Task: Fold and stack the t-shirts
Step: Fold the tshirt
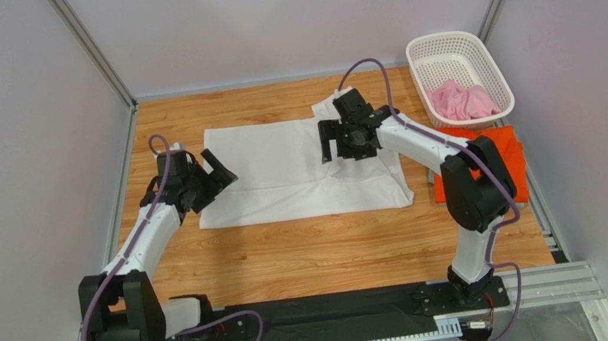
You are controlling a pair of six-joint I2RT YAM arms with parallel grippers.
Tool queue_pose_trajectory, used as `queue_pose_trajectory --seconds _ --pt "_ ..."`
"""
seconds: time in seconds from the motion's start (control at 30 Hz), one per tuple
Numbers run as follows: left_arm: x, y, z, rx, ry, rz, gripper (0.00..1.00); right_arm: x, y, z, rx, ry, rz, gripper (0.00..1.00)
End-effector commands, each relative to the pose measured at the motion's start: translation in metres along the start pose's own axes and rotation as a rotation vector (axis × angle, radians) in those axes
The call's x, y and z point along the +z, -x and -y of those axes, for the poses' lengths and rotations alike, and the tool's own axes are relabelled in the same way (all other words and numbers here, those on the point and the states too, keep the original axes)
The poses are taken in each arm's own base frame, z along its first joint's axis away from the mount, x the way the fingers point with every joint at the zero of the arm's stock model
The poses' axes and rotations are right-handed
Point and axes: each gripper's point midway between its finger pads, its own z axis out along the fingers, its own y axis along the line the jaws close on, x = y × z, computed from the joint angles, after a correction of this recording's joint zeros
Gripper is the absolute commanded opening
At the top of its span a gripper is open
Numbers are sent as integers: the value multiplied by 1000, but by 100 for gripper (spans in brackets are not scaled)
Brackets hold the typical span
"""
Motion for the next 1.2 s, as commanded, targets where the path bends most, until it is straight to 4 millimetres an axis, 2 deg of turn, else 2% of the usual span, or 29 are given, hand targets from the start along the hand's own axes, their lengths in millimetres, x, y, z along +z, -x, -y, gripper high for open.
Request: queue_pose_trajectory --seconds 0.0,0.03,0.1,0.13,0.17,0.27,0.3,0.47,0.53,0.57,0.6,0.67,0.7,0.8,0.83,0.9,0.93,0.97,1.0,1.07,1.17 --pt "16 16 22 41 -111 30 100 -25 1 29 35 -126 87 100" --pt "20 14 20 46 -100 16 100 -21 -15 41 44 -149 57 100" --pt "32 8 13 39 -65 -40 100 -23 -23 53 58 -166 51 100" --pt "36 4 13 37 -70 -68 100 -19 -39 62 59 -184 17 100" --pt "40 -1 12 34 -67 -93 100 -17 -42 67 64 -185 18 100" --pt "54 -14 3 -2 -33 -168 100 -10 -62 73 60 -168 -32 100" --pt "60 -19 -5 -13 6 -190 100 -8 -66 75 57 -169 -44 100" --pt "59 -38 -27 -33 95 -242 100 -2 -102 87 69 -179 -122 100" --pt "53 -45 -37 -41 129 -235 100 -3 -114 87 94 -171 -137 100" --pt "49 -54 -45 -47 155 -251 100 -7 -112 86 106 -160 -113 100" --pt "44 -54 -47 -47 161 -235 100 -8 -131 86 120 -139 -153 100" --pt "35 -60 -54 -52 185 -234 100 -17 -138 84 138 -118 -136 100" --pt "28 -64 -58 -52 193 -219 100 -19 -152 90 141 -129 -155 100" --pt "10 -76 -70 -78 225 -193 100 -30 -165 87 141 -107 -146 100" --pt "6 -80 -74 -88 231 -191 100 -32 -182 91 144 -115 -174 100" --pt "-6 -95 -83 -101 245 -196 100 -40 -193 86 161 -98 -161 100" --pt "-11 -102 -87 -115 253 -200 100 -42 -210 90 167 -105 -182 100" --pt "-15 -113 -95 -125 268 -215 100 -43 -218 87 187 -97 -180 100" --pt "-20 -113 -94 -128 251 -190 100 -48 -219 83 197 -78 -154 100" --pt "-28 -122 -100 -141 266 -190 100 -52 -235 83 204 -75 -171 100" --pt "-42 -117 -102 -139 277 -142 100 -66 -230 78 189 -50 -138 100"
